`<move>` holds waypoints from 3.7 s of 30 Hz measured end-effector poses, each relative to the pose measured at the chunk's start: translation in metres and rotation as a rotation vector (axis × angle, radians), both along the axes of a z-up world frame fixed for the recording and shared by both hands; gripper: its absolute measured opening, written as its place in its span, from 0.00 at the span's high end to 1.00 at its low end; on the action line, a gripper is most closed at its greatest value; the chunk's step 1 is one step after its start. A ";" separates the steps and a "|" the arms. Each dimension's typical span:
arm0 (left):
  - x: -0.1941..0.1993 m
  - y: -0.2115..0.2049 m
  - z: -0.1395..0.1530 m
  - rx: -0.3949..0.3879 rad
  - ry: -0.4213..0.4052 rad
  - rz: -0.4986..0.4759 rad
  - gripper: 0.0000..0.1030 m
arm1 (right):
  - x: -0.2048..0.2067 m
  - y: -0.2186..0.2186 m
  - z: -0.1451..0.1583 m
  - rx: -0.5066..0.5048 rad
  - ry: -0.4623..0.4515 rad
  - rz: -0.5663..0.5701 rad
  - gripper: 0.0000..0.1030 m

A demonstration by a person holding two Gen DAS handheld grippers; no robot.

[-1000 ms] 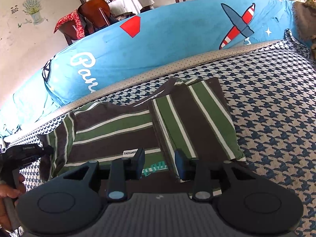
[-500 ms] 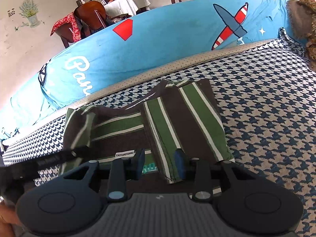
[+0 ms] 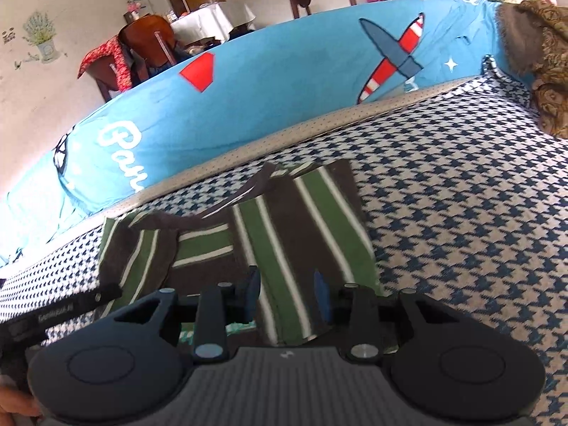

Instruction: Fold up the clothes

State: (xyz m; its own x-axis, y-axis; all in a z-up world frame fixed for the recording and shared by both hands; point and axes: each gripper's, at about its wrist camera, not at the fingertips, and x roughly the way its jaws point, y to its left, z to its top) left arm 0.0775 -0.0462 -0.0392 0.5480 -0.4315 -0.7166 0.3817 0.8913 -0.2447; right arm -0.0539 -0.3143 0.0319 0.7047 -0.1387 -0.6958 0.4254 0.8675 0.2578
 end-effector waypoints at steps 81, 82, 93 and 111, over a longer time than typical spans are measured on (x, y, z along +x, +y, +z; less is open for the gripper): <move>-0.018 0.136 0.019 0.104 0.050 0.220 0.00 | 0.098 0.203 -0.058 -0.035 -0.076 0.493 0.91; -0.018 0.137 0.019 0.101 0.052 0.220 0.00 | 0.100 0.200 -0.059 -0.015 -0.070 0.487 0.90; -0.023 0.124 0.014 0.140 0.047 0.172 0.00 | 0.087 0.177 -0.036 0.065 -0.111 0.459 0.81; -0.064 0.104 -0.005 0.209 0.065 0.123 0.00 | 0.047 0.149 -0.020 0.006 -0.047 0.450 0.81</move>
